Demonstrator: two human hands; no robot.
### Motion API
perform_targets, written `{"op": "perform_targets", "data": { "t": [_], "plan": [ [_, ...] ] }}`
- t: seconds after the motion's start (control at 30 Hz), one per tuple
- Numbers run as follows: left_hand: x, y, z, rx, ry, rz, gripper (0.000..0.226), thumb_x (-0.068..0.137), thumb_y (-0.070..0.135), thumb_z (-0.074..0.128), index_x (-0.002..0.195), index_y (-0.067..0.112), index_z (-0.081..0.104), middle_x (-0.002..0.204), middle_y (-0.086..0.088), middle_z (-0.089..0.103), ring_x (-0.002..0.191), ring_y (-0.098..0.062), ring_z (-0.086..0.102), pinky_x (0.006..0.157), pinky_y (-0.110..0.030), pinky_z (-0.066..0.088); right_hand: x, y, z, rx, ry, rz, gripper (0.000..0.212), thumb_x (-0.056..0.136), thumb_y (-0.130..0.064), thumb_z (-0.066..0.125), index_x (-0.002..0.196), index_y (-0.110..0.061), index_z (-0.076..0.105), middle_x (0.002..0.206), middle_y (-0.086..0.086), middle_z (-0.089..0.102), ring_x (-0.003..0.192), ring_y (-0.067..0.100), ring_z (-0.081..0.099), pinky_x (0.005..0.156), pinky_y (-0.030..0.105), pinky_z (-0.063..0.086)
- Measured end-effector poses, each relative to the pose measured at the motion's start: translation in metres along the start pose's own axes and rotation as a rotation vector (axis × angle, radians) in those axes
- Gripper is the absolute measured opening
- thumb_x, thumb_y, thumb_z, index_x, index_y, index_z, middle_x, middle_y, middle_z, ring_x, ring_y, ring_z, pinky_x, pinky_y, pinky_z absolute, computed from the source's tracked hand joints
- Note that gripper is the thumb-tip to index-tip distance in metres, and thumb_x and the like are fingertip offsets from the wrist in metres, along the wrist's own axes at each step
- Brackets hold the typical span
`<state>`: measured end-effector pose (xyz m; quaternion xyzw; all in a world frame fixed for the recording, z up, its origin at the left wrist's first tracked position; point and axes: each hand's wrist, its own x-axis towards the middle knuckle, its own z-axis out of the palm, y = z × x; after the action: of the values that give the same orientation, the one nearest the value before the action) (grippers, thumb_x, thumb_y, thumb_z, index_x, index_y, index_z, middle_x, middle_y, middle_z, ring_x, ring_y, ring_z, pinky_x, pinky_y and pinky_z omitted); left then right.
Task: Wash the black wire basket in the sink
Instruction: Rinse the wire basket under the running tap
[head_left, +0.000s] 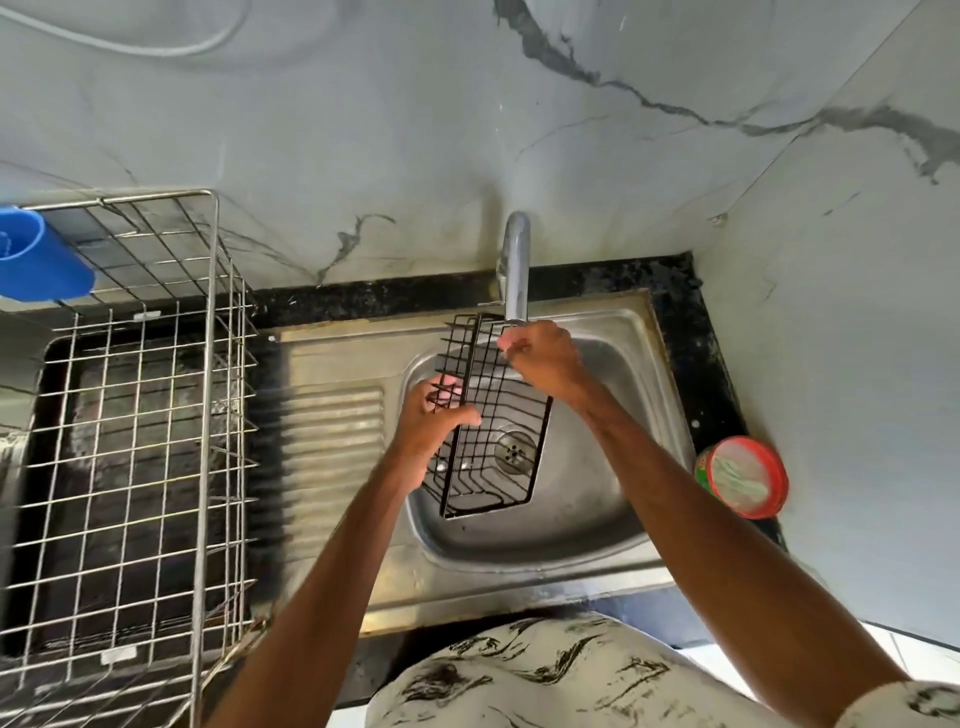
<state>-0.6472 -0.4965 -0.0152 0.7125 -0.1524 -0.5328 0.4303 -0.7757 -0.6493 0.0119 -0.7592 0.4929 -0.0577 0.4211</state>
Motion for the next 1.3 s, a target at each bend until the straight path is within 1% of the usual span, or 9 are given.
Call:
{"op": "perform_targets", "data": {
  "t": [0.1,0.2,0.27,0.47,0.63,0.83,1.0,1.07,1.3],
  "plan": [
    [-0.009,-0.007,-0.005,0.044,0.063,-0.001,0.073,0.064,0.024,0.094,0.129,0.016,0.063,0.115,0.004,0.068,0.106,-0.01,0.063,0.09,-0.029,0.045,-0.004,0.012,-0.003,0.151,0.076,0.04,0.017,0.094,-0.007,0.066,0.105,-0.012,0.077,0.103,0.002,0.078,0.09,0.012,0.074,0.083,0.029,0.061],
    [-0.012,-0.014,-0.014,0.055,0.162,-0.04,0.059,0.055,0.042,0.093,0.107,0.022,0.074,0.103,0.004,0.076,0.104,-0.018,0.07,0.094,-0.04,0.056,-0.005,0.022,-0.005,0.427,0.237,0.138,0.01,0.095,-0.007,0.067,0.1,-0.008,0.076,0.094,0.008,0.078,0.083,0.013,0.076,0.075,0.03,0.063],
    [-0.008,-0.018,-0.02,0.003,0.206,-0.067,0.042,0.063,0.036,0.091,0.099,0.019,0.076,0.097,0.001,0.078,0.101,-0.021,0.072,0.081,-0.032,0.058,-0.001,0.026,-0.007,0.61,0.278,0.219,0.012,0.093,-0.002,0.067,0.102,-0.005,0.074,0.098,0.013,0.077,0.09,0.02,0.076,0.078,0.031,0.063],
    [0.007,-0.019,-0.029,-0.079,0.213,-0.118,0.053,0.068,0.035,0.09,0.113,0.013,0.073,0.113,-0.01,0.077,0.1,-0.022,0.072,0.068,-0.024,0.052,0.046,0.015,0.006,1.185,0.07,0.455,0.025,0.1,-0.012,0.059,0.12,0.003,0.058,0.126,0.027,0.06,0.121,0.038,0.06,0.107,0.041,0.05],
    [0.015,-0.013,-0.029,-0.087,0.223,-0.118,0.064,0.066,0.034,0.092,0.122,0.013,0.069,0.118,-0.007,0.075,0.109,-0.02,0.071,0.072,-0.024,0.055,0.087,0.007,0.011,1.453,0.058,0.554,0.043,0.102,-0.022,0.056,0.139,-0.001,0.049,0.118,0.019,0.061,0.104,0.029,0.064,0.08,0.038,0.057],
    [0.025,-0.017,-0.032,-0.116,0.221,-0.135,0.083,0.054,0.046,0.091,0.126,0.011,0.069,0.119,-0.013,0.075,0.109,-0.028,0.072,0.059,-0.019,0.05,0.097,0.015,0.013,1.542,0.094,0.678,0.04,0.099,-0.013,0.057,0.134,0.006,0.053,0.136,0.027,0.058,0.121,0.038,0.062,0.103,0.047,0.053],
    [0.028,-0.02,-0.034,-0.116,0.207,-0.128,0.091,0.043,0.05,0.091,0.123,0.012,0.07,0.119,-0.012,0.075,0.114,-0.031,0.071,0.064,-0.023,0.053,0.087,0.008,0.004,1.69,0.074,0.677,0.041,0.1,-0.015,0.057,0.135,0.007,0.049,0.134,0.029,0.057,0.12,0.039,0.062,0.064,0.046,0.064],
    [0.027,-0.021,-0.035,-0.111,0.194,-0.125,0.088,0.045,0.049,0.092,0.123,0.013,0.07,0.12,-0.012,0.075,0.113,-0.029,0.071,0.067,-0.025,0.054,0.083,0.005,0.0,1.782,0.048,0.685,0.045,0.099,-0.017,0.058,0.135,0.008,0.046,0.133,0.031,0.055,0.119,0.041,0.062,0.06,0.048,0.063],
    [0.022,-0.019,-0.032,-0.111,0.187,-0.127,0.082,0.047,0.045,0.093,0.12,0.013,0.072,0.117,-0.011,0.076,0.112,-0.026,0.072,0.067,-0.023,0.055,0.086,0.018,-0.016,2.028,0.088,0.656,0.077,0.09,-0.01,0.065,0.151,-0.007,0.017,0.136,0.042,0.043,0.115,0.051,0.061,0.103,0.055,0.05]
  ]
}}
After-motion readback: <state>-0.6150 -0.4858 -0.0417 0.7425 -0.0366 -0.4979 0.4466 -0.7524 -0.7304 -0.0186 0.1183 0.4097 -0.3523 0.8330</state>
